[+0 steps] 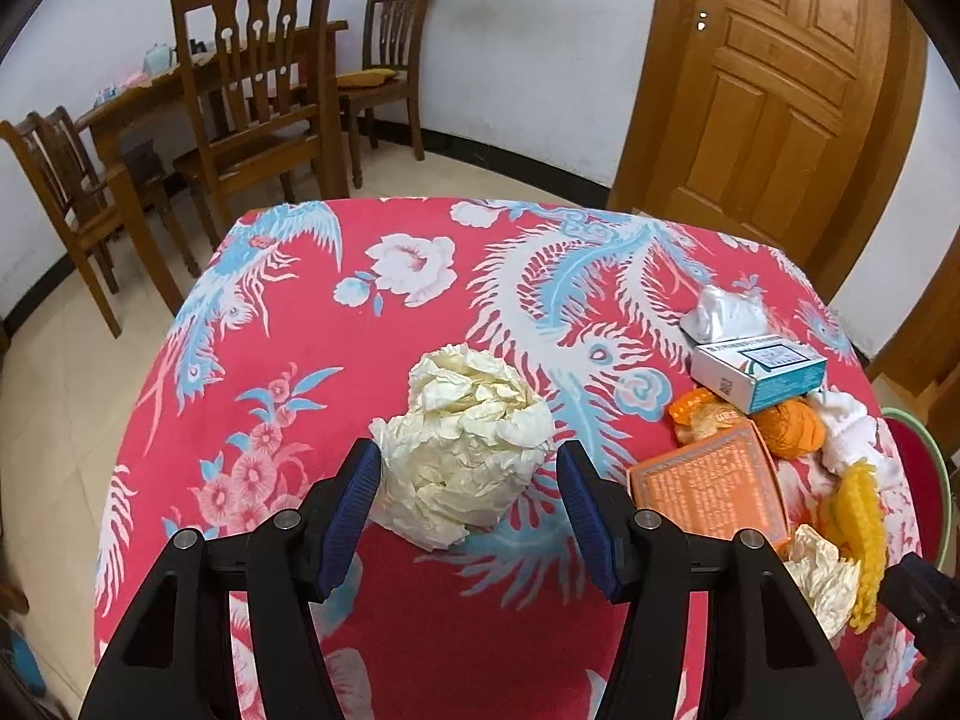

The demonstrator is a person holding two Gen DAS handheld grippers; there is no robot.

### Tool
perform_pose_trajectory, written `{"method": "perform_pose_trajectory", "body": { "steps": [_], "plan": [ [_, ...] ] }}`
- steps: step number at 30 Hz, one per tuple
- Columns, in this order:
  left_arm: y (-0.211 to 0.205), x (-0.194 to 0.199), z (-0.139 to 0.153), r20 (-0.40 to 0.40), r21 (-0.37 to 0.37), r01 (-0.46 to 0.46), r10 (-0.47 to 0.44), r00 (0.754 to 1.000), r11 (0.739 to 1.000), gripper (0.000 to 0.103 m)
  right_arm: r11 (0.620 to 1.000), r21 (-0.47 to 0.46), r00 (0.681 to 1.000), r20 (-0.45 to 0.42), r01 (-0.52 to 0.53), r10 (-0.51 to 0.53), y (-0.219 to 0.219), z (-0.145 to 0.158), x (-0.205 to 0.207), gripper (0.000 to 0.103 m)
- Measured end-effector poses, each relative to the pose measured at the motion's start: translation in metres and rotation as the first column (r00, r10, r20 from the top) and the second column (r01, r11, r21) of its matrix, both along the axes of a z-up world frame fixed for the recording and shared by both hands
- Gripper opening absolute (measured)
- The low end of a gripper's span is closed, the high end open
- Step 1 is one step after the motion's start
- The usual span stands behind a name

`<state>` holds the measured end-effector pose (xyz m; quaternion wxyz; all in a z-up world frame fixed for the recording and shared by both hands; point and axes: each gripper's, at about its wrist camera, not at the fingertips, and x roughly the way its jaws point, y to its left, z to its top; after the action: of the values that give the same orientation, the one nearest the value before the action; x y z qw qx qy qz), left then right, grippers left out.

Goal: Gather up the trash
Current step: 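Grasp the crumpled tissue ball with the left gripper while the right gripper grasps the second foam net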

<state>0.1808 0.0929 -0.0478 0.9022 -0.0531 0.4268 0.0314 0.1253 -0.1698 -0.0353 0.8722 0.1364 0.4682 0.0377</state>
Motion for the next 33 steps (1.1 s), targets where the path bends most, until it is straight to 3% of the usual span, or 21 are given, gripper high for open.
{"method": "perform_pose_trajectory", "body": {
  "steps": [7, 12, 21, 27, 31, 33],
  "plan": [
    [0.009, 0.005, -0.009, -0.014, -0.033, -0.025, 0.024, 1.000, 0.999, 0.062, 1.000, 0.019, 1.000, 0.011, -0.024, 0.024, 0.006, -0.004, 0.004, 0.072],
    [0.008, 0.005, -0.010, -0.009, -0.047, -0.010, 0.009, 1.000, 0.999, 0.038, 0.997, 0.049, 0.998, 0.031, -0.054, 0.052, 0.010, -0.003, 0.004, 0.051],
    [0.006, -0.002, -0.003, 0.015, -0.055, 0.005, -0.005, 1.000, 0.998, 0.034, 0.993, 0.049, 0.991, 0.083, -0.108, 0.104, 0.020, 0.005, -0.004, 0.010],
    [0.004, -0.018, 0.011, 0.047, -0.062, 0.015, -0.013, 0.999, 0.998, 0.034, 0.994, 0.042, 0.989, 0.110, -0.101, 0.096, 0.015, 0.012, -0.012, 0.002],
    [0.000, -0.030, 0.021, 0.070, -0.065, 0.028, -0.023, 0.997, 0.997, 0.034, 0.995, 0.060, 0.990, 0.122, -0.081, 0.073, 0.008, 0.015, -0.016, 0.003],
    [-0.001, -0.034, 0.025, 0.079, -0.070, 0.031, -0.025, 0.997, 0.997, 0.034, 0.995, 0.074, 0.992, 0.116, -0.066, 0.057, 0.003, 0.014, -0.017, 0.008]
  ]
}}
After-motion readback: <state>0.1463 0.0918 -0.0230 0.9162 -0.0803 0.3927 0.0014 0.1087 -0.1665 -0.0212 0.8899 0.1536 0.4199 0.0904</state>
